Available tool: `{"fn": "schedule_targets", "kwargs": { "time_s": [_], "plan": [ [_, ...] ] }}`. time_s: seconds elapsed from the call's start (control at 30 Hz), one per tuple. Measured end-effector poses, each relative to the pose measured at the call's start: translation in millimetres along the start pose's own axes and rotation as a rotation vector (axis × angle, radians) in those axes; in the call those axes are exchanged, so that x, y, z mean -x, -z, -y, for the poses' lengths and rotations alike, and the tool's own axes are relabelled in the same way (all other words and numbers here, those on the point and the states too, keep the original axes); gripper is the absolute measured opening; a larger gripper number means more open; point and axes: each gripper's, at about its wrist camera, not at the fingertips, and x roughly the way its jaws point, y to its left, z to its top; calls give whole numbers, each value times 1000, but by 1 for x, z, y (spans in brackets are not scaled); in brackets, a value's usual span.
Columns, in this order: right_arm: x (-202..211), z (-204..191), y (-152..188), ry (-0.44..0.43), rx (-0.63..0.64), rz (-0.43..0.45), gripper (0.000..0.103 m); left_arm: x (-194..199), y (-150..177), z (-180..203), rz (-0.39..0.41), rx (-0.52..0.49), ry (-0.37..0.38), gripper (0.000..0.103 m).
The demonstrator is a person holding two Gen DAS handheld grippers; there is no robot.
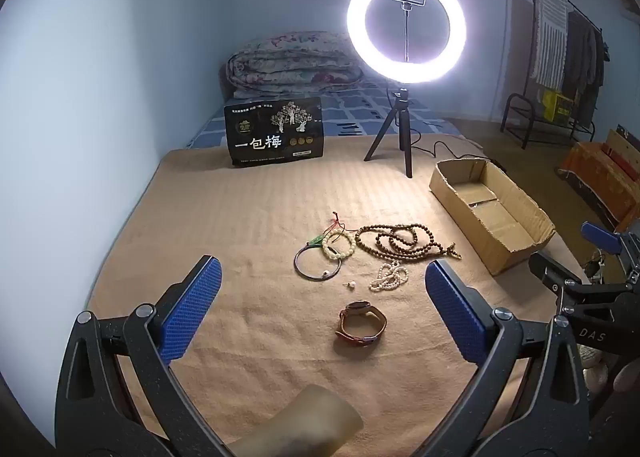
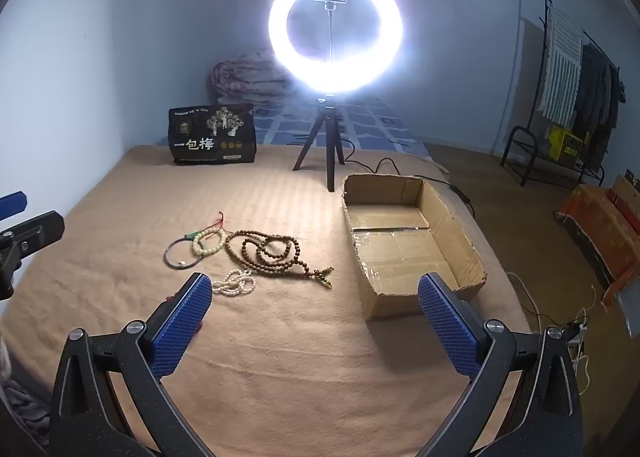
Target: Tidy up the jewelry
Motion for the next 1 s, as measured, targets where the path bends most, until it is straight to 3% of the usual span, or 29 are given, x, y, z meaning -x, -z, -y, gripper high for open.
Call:
{"fn": "schedule_targets", "kwargs": {
  "time_s": [1.0],
  "plan": [
    [3, -3, 1, 10, 13, 11, 102, 0, 0, 1, 2, -5, -13, 103]
  ]
}}
